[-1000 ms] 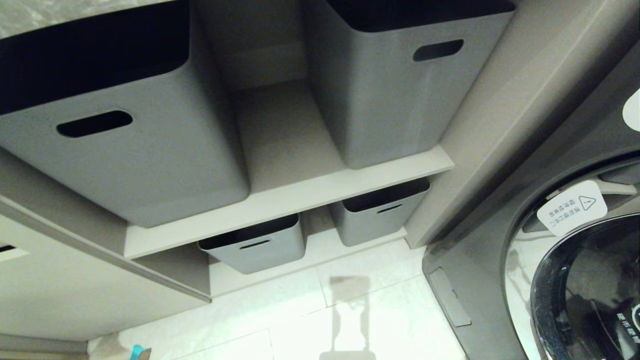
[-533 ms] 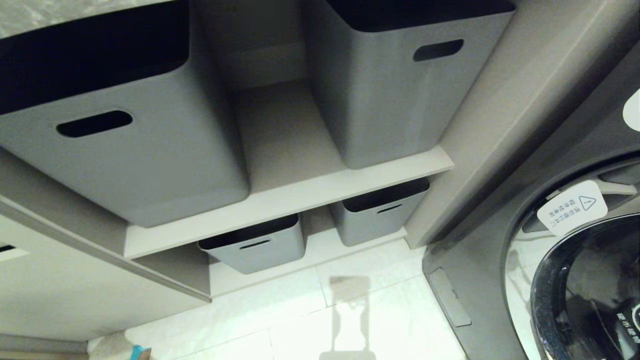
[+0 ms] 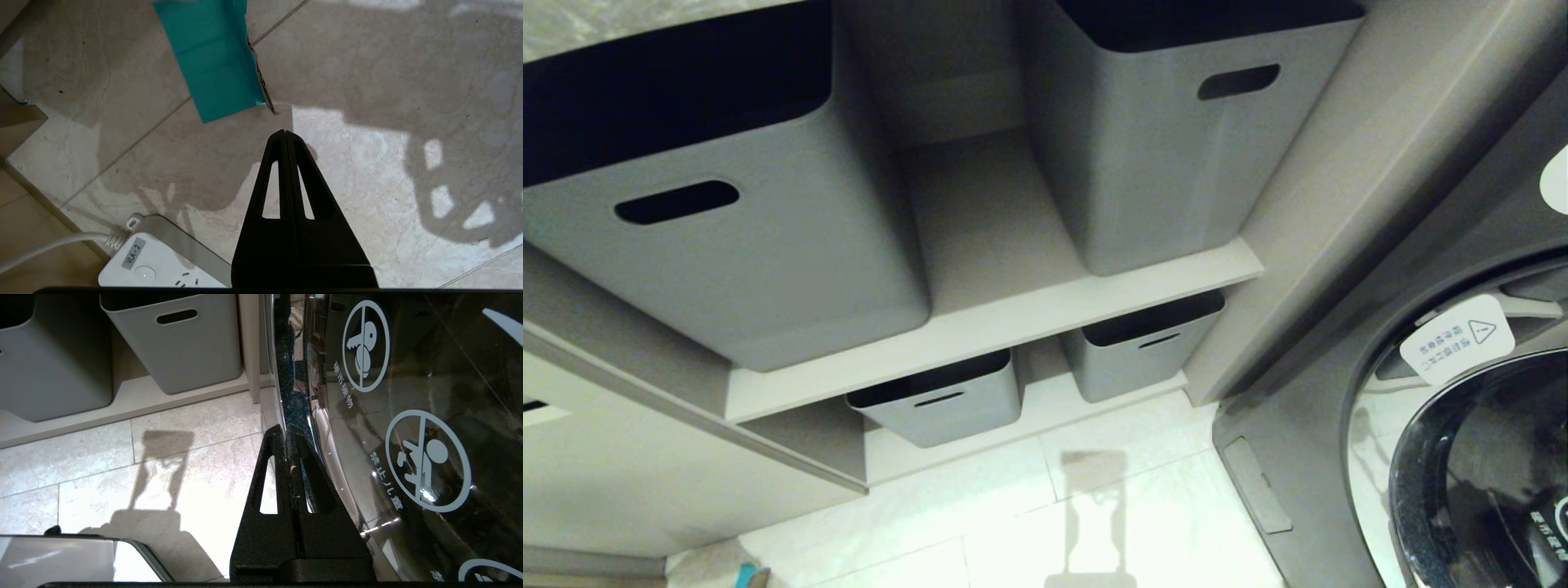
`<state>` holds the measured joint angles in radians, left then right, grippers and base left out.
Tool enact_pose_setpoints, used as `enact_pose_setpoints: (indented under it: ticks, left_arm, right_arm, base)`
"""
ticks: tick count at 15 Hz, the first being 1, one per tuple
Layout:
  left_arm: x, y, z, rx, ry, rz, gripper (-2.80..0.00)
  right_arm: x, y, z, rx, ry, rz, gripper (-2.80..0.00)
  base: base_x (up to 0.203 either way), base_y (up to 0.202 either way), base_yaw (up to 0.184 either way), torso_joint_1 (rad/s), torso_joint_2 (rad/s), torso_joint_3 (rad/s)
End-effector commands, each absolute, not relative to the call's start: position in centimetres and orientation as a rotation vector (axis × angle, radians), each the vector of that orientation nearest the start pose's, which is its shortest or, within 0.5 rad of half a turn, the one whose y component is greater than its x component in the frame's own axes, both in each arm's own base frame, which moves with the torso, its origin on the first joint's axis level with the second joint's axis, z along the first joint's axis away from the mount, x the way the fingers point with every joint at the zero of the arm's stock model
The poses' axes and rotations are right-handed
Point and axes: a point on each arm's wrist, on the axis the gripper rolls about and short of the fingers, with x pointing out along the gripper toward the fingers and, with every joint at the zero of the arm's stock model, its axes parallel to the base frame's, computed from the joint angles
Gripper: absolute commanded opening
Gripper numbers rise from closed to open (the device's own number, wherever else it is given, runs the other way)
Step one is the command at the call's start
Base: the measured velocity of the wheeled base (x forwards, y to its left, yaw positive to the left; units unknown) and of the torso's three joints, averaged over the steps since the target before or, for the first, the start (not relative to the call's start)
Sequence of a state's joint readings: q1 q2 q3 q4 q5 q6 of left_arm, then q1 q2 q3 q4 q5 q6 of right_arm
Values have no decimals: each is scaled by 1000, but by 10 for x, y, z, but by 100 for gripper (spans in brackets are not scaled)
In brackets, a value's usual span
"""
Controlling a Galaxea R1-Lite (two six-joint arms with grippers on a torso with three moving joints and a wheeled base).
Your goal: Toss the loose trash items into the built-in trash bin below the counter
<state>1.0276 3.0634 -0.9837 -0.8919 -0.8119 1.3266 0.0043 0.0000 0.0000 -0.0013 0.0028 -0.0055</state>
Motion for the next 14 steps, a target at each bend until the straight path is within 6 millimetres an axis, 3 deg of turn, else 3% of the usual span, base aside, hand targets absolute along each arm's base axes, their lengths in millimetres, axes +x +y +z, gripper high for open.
enact_pose_setpoints:
  ticks: [1,14]
  left_arm:
    - [187,259,-254,334,648,-305,0]
    - [176,257,-257,234,706,-272,0]
  right_arm:
    - [-23,0,76,-6,-3,8,-280]
    - [-23,0,76,-6,-3,8,-280]
  base:
    - [0,0,0,0,0,0]
    - [0,0,0,0,0,0]
